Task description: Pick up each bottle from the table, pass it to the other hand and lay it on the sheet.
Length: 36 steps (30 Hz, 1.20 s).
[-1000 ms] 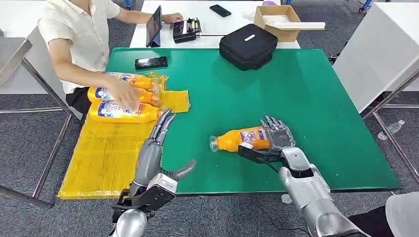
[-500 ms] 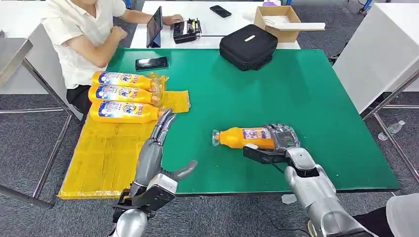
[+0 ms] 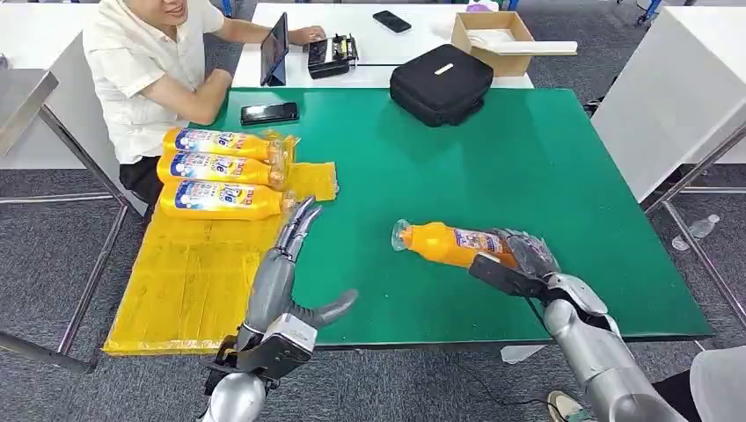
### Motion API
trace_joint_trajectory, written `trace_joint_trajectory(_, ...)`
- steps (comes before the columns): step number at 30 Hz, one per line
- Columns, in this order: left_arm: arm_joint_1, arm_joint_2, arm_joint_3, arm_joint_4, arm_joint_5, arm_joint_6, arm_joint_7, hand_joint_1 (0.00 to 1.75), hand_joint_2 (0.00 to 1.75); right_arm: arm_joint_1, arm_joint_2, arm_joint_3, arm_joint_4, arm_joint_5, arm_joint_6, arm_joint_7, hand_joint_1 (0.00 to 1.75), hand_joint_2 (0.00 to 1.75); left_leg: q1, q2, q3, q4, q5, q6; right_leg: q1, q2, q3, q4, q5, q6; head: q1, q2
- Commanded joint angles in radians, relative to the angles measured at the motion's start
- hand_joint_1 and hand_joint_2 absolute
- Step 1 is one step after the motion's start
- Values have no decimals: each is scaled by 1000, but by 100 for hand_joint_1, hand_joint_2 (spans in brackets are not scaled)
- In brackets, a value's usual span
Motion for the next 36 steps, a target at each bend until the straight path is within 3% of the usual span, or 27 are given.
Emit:
trace_joint_trajectory(1, -4, -32, -36, 58, 3, -1, 1, 0, 175, 76, -12, 9, -13, -5, 24, 18, 175, 175, 1, -2, 3, -1, -1, 0, 2, -4, 5, -2, -1, -4, 0, 0)
trace_joint_trajectory(15, -2, -33, -35, 56, 6, -1, 1, 0, 175, 84, -9, -2, -25, -25, 20, 13, 175, 175, 1, -1, 3, -1, -1, 0, 2, -3, 5, -2, -1, -4, 0, 0)
trace_joint_trajectory(18, 36, -64, 13, 58, 114, -41, 85, 0, 175, 321, 21, -89, -355, -215, 0, -23, 175, 175, 2, -4, 3, -1, -1, 0, 2, -6, 6, -2, -2, -3, 0, 0)
trace_joint_trajectory(20, 44, -64, 33, 90, 227, -43, 141, 0, 175, 409, 92, -109, -519, -263, -21, -32, 175, 175, 2, -6, 5, -1, -1, -1, 3, -8, 5, -3, -3, -5, 0, 0)
trace_joint_trajectory(22, 48, -64, 60, 123, 306, -30, 169, 0, 175, 419, 174, -85, -612, -277, -31, -27, 175, 175, 3, -7, 9, -3, -3, -2, 4, -8, 8, -4, -6, -7, 0, 0)
trace_joint_trajectory(23, 45, -64, 73, 141, 343, -30, 191, 0, 175, 409, 202, -73, -627, -278, -30, -23, 175, 175, 2, -3, 4, -3, -3, 0, 2, -2, 8, -3, -4, -2, 0, 0)
trace_joint_trajectory(25, 36, -64, 97, 181, 473, -51, 233, 0, 175, 371, 232, -41, -623, -279, -32, -33, 175, 175, 2, 3, 3, -2, -5, -1, 3, 4, 6, 0, -4, -2, 0, 0)
trace_joint_trajectory(26, 31, -64, 104, 197, 511, -58, 237, 0, 0, 353, 244, -35, -612, -292, -26, -45, 175, 175, 1, 6, 4, -1, -7, -3, 3, 6, 5, 1, -4, -3, -1, 0)
trace_joint_trajectory(27, 22, -64, 111, 223, 575, -84, 237, 0, 0, 326, 250, -17, -581, -309, -7, -59, 175, 175, 1, 9, 3, -2, -7, -3, 3, 9, 2, 1, -3, -3, -1, 0)
trace_joint_trajectory(28, 8, -56, 93, 232, 591, -116, 191, 0, 175, 294, 210, 56, -556, -349, 99, -108, 175, 175, 1, 5, 0, -2, -5, -3, 2, 4, 0, 1, -3, -1, -1, 0)
trace_joint_trajectory(36, -4, -64, 94, 226, 612, -78, 184, 0, 175, 263, 237, 131, -550, -382, 37, -113, 175, 175, 1, 3, -2, 0, -4, -2, 2, 3, -1, 2, -3, -1, 0, 0)
